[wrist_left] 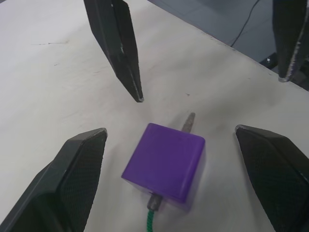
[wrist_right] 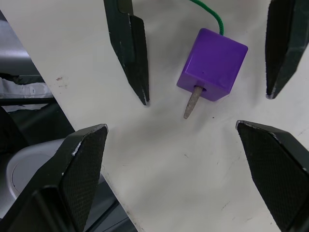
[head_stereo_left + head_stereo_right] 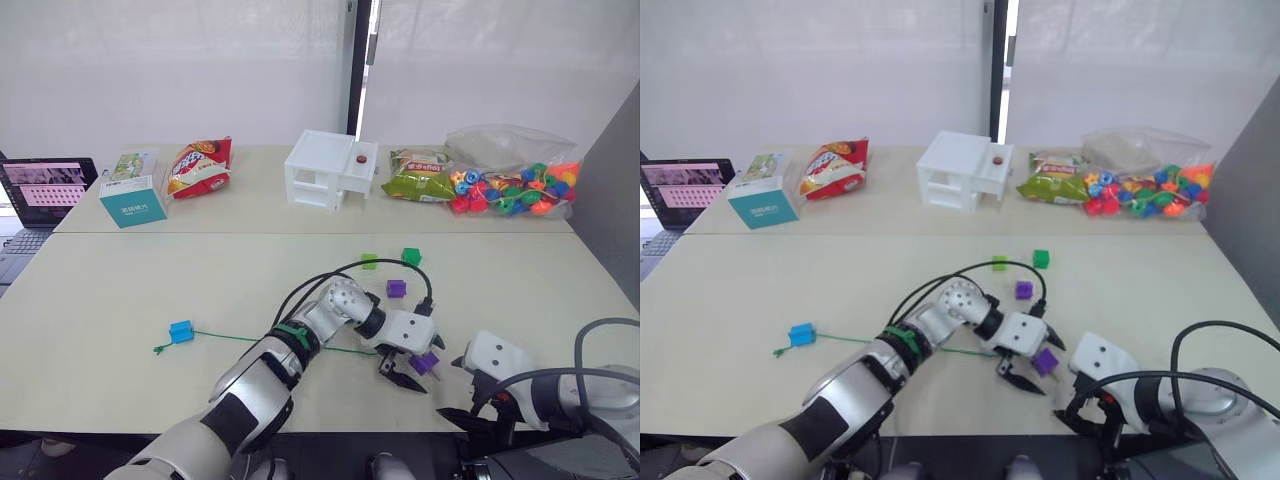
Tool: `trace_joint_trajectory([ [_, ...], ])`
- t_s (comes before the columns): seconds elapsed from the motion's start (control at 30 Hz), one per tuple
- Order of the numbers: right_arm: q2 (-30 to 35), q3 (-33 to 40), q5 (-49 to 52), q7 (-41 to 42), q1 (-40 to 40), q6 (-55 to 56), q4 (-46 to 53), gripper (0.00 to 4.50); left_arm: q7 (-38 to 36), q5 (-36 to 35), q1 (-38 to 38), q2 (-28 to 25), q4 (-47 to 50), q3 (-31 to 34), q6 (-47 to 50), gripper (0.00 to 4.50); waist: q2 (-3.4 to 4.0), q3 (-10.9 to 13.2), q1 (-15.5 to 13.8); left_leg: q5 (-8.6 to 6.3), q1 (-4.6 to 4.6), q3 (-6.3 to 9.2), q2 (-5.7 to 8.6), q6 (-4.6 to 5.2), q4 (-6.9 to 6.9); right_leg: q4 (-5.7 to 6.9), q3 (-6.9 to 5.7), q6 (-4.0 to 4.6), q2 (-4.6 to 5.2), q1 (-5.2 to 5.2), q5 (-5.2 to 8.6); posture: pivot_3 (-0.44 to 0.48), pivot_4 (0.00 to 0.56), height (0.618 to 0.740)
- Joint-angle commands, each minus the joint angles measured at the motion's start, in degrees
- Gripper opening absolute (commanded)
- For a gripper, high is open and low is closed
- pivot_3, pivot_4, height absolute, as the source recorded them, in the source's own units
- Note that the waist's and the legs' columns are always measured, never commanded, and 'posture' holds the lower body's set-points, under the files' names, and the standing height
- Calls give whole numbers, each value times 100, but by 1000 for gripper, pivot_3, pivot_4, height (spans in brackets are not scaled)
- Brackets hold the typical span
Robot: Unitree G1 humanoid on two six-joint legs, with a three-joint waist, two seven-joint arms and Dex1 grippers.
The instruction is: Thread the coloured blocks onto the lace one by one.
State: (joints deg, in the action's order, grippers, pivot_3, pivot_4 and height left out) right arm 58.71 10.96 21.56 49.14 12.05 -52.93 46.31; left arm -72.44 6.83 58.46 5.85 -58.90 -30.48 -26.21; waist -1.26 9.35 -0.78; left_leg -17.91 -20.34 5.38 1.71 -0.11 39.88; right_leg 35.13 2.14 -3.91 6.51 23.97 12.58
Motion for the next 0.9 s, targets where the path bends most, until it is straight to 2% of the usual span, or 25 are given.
trace_joint_trajectory([
  [0.03,10,170,61,-74,23,16,204,4500,74,187,172,54,-98,36,-203,3635,0,0,0,0,0,0,0,0,0,0,0,0,0,0,0,0,150,740],
  [0.27,53,94,56,-83,-10,95,149,4500,-169,278,213,-82,-159,113,-107,1332,0,0,3,0,1,0,0,0,0,2,0,0,0,0,0,0,150,740],
  [0.3,61,71,55,-75,-28,106,131,4500,-249,251,212,-115,-140,135,-46,1224,0,0,4,0,1,1,0,0,0,2,0,0,0,0,0,0,150,740],
  [0.53,19,-151,-2,-119,-221,234,7,4500,-411,232,118,-284,123,209,353,1225,1,-1,11,0,2,1,0,0,0,5,0,0,0,0,0,0,150,740],
  [0.9,-417,-1423,-587,-647,-1357,442,-927,4500,-336,211,-464,-580,1110,201,1149,1225,5,-3,27,1,4,0,-2,-2,1,16,4,0,-2,7,0,0,150,740],
])
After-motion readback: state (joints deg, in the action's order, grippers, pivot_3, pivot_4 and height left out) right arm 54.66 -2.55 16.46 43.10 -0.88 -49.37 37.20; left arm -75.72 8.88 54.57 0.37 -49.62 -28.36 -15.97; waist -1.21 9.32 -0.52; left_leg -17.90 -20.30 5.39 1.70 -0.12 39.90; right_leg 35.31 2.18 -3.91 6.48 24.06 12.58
